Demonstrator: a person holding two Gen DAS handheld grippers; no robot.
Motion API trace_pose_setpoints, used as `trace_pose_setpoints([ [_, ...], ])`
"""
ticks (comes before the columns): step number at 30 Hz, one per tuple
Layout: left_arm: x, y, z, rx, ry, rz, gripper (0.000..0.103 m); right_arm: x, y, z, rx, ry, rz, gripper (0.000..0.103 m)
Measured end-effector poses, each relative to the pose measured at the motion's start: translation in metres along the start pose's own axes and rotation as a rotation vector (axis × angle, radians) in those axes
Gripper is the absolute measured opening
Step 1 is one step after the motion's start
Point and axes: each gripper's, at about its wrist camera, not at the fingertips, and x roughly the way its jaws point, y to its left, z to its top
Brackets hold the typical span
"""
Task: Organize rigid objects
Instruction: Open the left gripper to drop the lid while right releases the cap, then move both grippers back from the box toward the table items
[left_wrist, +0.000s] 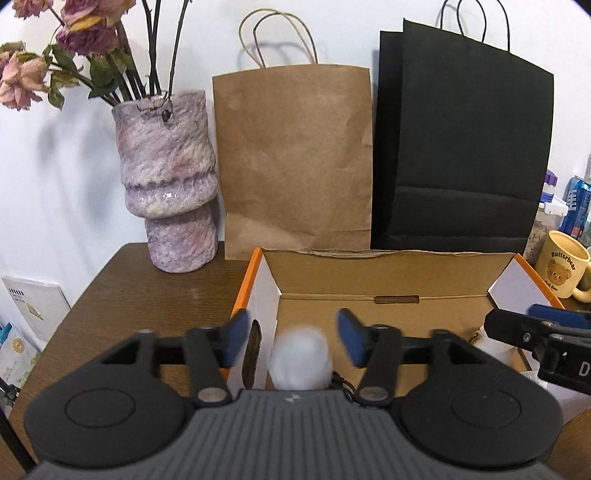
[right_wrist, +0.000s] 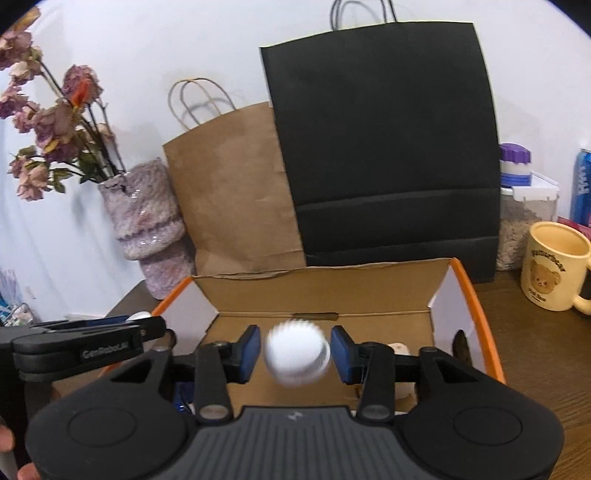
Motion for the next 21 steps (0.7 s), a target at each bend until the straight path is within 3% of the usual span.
trace_pose_setpoints([
  [1,-0.001,-0.001,0.0,0.004,-0.008,0.007,0.086,-0.001,-0.001,0.0,0.002,-0.004,-0.01,0.074],
  [4,-0.006,-0.003,0.001,0.018,-0.031,0.007,0.103,-0.003,-0.001,0.0,-0.003,-0.023,-0.033,0.091],
  [7,-0.008,-0.005,0.001,0.023,-0.037,-0.01,0.103,-0.003,-0.001,0.0,-0.003,-0.023,-0.045,0.102],
  [21,-0.016,-0.009,0.001,0.046,-0.042,-0.029,0.103,-0.006,0.002,0.0,-0.03,-0.018,-0.094,0.103],
])
